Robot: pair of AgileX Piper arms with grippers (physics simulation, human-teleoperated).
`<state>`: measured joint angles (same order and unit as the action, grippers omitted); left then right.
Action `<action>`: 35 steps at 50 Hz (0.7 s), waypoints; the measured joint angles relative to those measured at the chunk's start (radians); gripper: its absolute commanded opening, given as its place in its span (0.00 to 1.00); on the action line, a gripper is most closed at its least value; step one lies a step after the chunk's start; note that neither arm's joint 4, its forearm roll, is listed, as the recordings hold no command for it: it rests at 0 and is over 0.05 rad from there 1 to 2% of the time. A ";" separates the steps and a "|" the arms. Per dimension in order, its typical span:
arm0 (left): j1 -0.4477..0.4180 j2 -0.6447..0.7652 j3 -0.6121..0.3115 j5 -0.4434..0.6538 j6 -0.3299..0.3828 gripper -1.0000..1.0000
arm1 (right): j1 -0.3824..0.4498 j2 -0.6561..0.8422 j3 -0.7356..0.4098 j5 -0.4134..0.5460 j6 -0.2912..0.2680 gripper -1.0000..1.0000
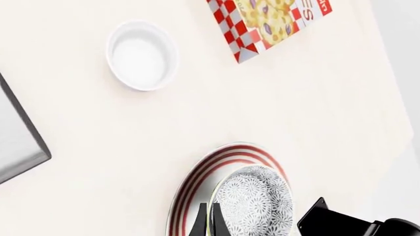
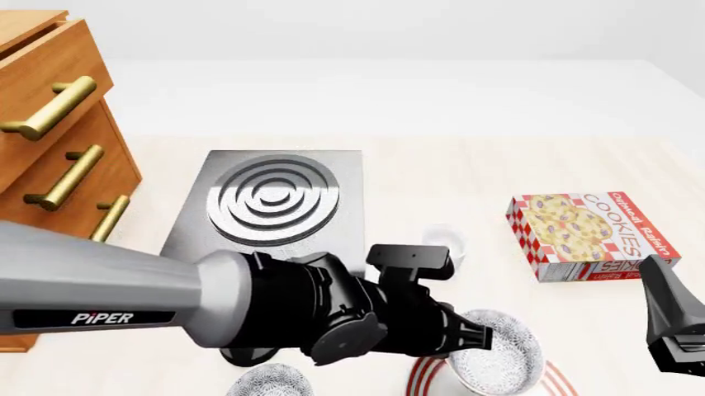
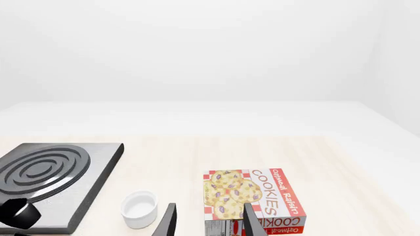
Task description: Pick the akita bowl on the wooden cabinet and place it on the plate.
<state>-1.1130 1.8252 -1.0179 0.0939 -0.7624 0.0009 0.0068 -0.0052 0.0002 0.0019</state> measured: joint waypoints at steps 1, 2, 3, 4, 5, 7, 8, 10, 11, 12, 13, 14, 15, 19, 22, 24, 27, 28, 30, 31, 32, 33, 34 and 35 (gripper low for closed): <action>0.000 0.001 0.001 -0.001 -0.001 0.00 | 0.000 0.000 0.000 0.000 0.000 1.00; 0.000 0.002 0.001 -0.002 -0.001 0.00 | 0.000 0.000 0.000 0.000 0.000 1.00; -0.001 0.003 0.002 -0.004 -0.002 0.00 | 0.000 0.000 0.000 0.000 0.000 1.00; -0.001 0.005 0.002 -0.005 -0.002 0.00 | 0.000 0.000 0.000 0.000 0.000 1.00; -0.001 0.006 0.003 -0.006 -0.003 0.00 | 0.000 0.000 0.000 0.000 0.000 1.00; -0.002 0.008 0.004 -0.008 -0.004 0.00 | 0.000 0.000 0.000 0.000 0.000 1.00; -0.002 0.009 0.004 -0.009 -0.004 0.00 | 0.000 0.000 0.000 0.000 0.000 1.00; -0.002 0.011 0.005 -0.010 -0.005 0.00 | 0.000 0.000 0.000 0.000 0.000 1.00; -0.002 0.012 0.005 -0.011 -0.006 0.00 | 0.000 0.000 0.000 0.000 0.000 1.00; -0.003 0.013 0.005 -0.012 -0.006 0.00 | 0.000 0.000 0.000 0.000 0.000 1.00; -0.003 0.014 0.005 -0.013 -0.007 0.00 | 0.000 0.000 0.000 0.000 0.000 1.00; -0.003 0.015 0.006 -0.014 -0.007 0.00 | 0.000 0.000 0.000 0.000 0.000 1.00; -0.003 0.016 0.006 -0.015 -0.008 0.00 | 0.000 0.000 0.000 0.000 0.000 1.00; -0.005 0.020 0.007 -0.018 -0.010 0.00 | 0.000 0.000 0.000 0.000 0.000 1.00; -0.004 0.022 0.007 -0.021 -0.010 0.00 | 0.000 0.000 0.000 0.000 0.000 1.00; -0.002 0.023 0.008 -0.023 -0.009 0.00 | 0.000 0.000 0.000 0.000 0.000 1.00; 0.001 0.018 0.010 -0.030 -0.002 1.00 | 0.000 0.000 0.000 0.000 0.000 1.00; 0.001 0.017 0.009 -0.031 0.001 1.00 | 0.000 0.000 0.000 0.000 0.000 1.00; 0.003 0.013 0.006 -0.032 0.011 1.00 | 0.000 0.000 0.000 0.000 0.000 1.00; 0.003 0.012 0.005 -0.032 0.014 1.00 | 0.000 0.000 0.000 0.000 0.000 1.00; 0.003 0.010 0.004 -0.033 0.016 1.00 | 0.000 0.000 0.000 0.000 0.000 1.00; 0.003 0.009 0.003 -0.033 0.018 1.00 | 0.000 0.000 0.000 0.000 0.000 1.00; 0.003 0.007 0.002 -0.033 0.020 1.00 | 0.000 0.000 0.000 0.000 0.000 1.00; 0.003 0.006 0.001 -0.033 0.022 1.00 | 0.000 0.000 0.000 0.000 0.000 1.00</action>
<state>-1.1104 1.8311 -1.0167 0.0609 -0.7403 0.0010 0.0069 -0.0052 0.0002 0.0019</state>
